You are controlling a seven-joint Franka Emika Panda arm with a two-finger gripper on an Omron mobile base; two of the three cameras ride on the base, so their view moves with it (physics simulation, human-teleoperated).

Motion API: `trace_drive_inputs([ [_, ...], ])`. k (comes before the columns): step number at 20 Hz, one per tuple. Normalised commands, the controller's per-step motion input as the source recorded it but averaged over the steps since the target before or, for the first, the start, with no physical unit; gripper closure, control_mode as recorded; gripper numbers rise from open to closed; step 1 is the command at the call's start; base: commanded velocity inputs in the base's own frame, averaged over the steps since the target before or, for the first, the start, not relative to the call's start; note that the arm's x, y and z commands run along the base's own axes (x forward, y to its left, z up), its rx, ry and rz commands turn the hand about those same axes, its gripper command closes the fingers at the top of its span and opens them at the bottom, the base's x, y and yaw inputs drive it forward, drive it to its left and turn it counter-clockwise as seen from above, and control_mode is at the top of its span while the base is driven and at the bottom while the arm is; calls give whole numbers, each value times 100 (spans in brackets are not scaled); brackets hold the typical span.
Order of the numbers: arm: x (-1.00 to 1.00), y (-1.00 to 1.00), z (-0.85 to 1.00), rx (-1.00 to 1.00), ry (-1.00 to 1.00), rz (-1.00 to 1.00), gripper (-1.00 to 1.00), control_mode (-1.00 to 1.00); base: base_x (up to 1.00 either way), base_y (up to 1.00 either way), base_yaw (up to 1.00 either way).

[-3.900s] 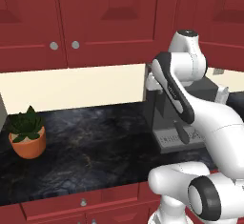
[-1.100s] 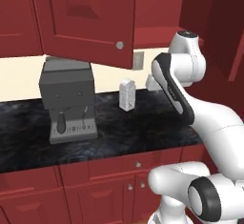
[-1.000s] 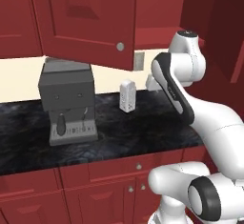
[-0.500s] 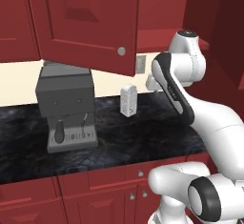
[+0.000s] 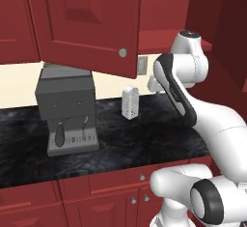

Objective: Close all open cabinet doors.

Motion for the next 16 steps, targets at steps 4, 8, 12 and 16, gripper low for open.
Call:
trace_drive_inputs([
  [4,-82,-11,0,-1,-25,-1,-100,-100,0,0,0],
  [8,-100,-42,2,0,-27,-4,-100,-100,0,0,0],
  [12,-100,-57,0,0,-29,-1,-100,-100,0,0,0],
  [16,-100,-75,0,1,-31,-6,-100,-100,0,0,0],
])
